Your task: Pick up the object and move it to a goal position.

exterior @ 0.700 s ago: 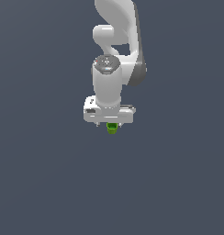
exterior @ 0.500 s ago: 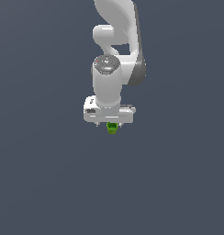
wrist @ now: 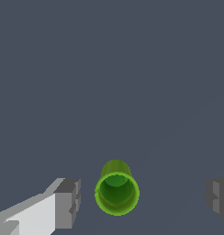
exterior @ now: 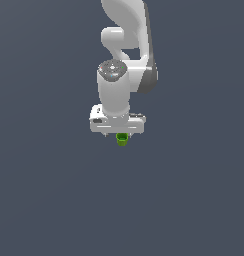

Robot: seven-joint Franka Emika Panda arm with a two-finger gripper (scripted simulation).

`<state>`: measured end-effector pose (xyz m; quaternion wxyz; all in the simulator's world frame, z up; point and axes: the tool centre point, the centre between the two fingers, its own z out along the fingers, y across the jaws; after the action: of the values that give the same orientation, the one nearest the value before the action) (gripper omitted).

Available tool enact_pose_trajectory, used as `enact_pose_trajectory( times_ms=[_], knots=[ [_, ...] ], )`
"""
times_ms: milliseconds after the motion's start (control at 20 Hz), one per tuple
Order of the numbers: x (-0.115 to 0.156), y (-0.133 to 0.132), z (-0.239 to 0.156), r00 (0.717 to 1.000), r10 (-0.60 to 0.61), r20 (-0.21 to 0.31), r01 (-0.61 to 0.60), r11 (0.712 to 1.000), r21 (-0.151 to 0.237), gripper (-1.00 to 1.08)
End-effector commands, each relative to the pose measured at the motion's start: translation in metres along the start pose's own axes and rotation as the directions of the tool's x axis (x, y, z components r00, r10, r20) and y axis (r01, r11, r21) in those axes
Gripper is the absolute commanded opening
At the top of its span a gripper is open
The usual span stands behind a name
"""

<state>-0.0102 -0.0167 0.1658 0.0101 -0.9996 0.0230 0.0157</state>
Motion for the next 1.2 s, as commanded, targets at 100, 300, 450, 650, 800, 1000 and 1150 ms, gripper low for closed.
enact_pose_trajectory(
  times_ms=[100, 300, 450, 650, 800, 1000, 1150],
  knots=[
    [0.000, 0.000, 0.000, 1.000, -0.001, 0.000, 0.001, 1.000, 0.000, 1.00],
    [-0.003, -0.001, 0.005, 1.000, 0.007, -0.002, -0.007, 1.000, -0.001, 1.00],
    [-0.008, -0.003, 0.012, 1.000, 0.019, -0.005, -0.019, 1.000, -0.003, 1.00],
    [-0.019, -0.005, 0.027, 0.999, 0.043, -0.010, -0.043, 0.999, -0.006, 1.00],
    [-0.030, -0.008, 0.040, 0.998, 0.066, -0.017, -0.066, 0.998, -0.009, 1.00],
    [-0.045, -0.011, 0.057, 0.995, 0.095, -0.024, -0.095, 0.995, -0.013, 1.00],
    [-0.054, -0.012, 0.066, 0.993, 0.111, -0.029, -0.111, 0.994, -0.014, 1.00]
  ],
)
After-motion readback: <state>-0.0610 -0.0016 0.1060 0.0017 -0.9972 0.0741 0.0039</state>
